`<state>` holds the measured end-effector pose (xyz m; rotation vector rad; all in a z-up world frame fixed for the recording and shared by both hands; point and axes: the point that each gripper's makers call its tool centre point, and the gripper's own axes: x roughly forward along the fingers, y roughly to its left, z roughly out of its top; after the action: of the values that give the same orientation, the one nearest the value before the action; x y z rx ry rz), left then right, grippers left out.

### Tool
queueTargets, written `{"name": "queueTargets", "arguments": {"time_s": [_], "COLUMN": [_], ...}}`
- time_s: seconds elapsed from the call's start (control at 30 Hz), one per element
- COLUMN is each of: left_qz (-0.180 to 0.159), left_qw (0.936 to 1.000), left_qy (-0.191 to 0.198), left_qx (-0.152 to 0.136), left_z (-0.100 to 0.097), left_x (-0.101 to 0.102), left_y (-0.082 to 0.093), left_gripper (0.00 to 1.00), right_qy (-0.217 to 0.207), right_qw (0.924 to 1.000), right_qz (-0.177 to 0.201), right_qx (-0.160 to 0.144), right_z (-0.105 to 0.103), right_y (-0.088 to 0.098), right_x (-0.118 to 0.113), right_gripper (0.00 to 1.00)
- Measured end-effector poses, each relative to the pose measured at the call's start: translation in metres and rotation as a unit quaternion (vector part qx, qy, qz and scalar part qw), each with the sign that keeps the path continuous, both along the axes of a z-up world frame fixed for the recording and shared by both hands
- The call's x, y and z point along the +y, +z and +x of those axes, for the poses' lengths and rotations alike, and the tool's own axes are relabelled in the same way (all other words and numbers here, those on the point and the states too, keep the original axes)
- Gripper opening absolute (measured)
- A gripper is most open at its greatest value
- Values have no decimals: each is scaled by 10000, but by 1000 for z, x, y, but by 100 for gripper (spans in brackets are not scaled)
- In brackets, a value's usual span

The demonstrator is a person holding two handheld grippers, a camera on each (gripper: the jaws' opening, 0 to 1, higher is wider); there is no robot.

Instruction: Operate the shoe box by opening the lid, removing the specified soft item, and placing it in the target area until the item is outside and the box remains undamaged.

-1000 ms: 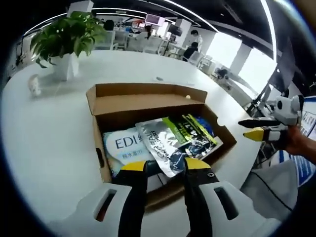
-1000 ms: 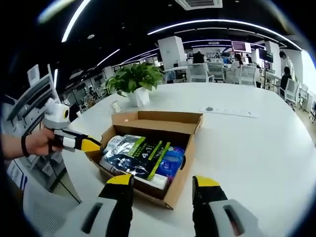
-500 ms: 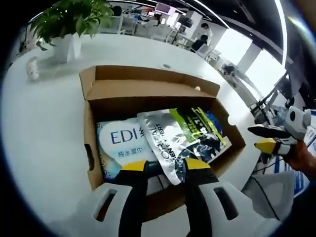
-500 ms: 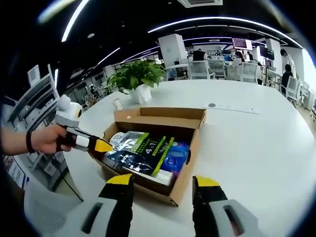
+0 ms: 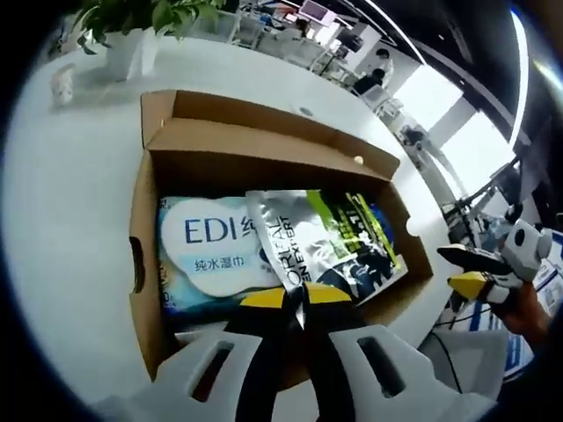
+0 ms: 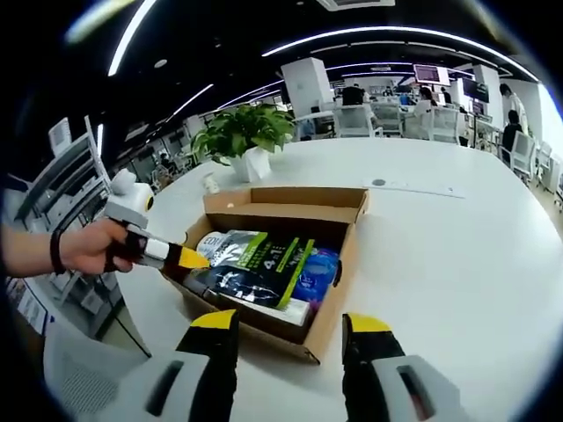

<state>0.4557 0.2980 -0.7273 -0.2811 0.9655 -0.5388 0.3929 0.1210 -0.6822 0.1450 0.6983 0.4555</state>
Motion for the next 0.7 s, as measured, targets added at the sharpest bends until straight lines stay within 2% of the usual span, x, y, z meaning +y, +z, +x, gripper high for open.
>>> {"name": "queueTargets", "arguments": {"time_s": [0.27,0.5,0.7], "left_qz": [273,403,522], "left_qw": [9996,9991,9983], "left_qy": [-75,-131,-237], "left_qx": [-15,-26,-46], "left_z": [-3,-3,-3], "left_x": [6,9,9], "left_y": [-2,-4,-5], "left_gripper": [1,1,1], "right_qy": [161,306,479], "right_qw": [9996,9991,9980], "right_qz": [170,226,146], "right_qx": [165,200,383], "right_z": [2,14,24], "right_y": [-2,0,-9], "right_x": [12,28,43], "right_gripper": [41,41,40]}}
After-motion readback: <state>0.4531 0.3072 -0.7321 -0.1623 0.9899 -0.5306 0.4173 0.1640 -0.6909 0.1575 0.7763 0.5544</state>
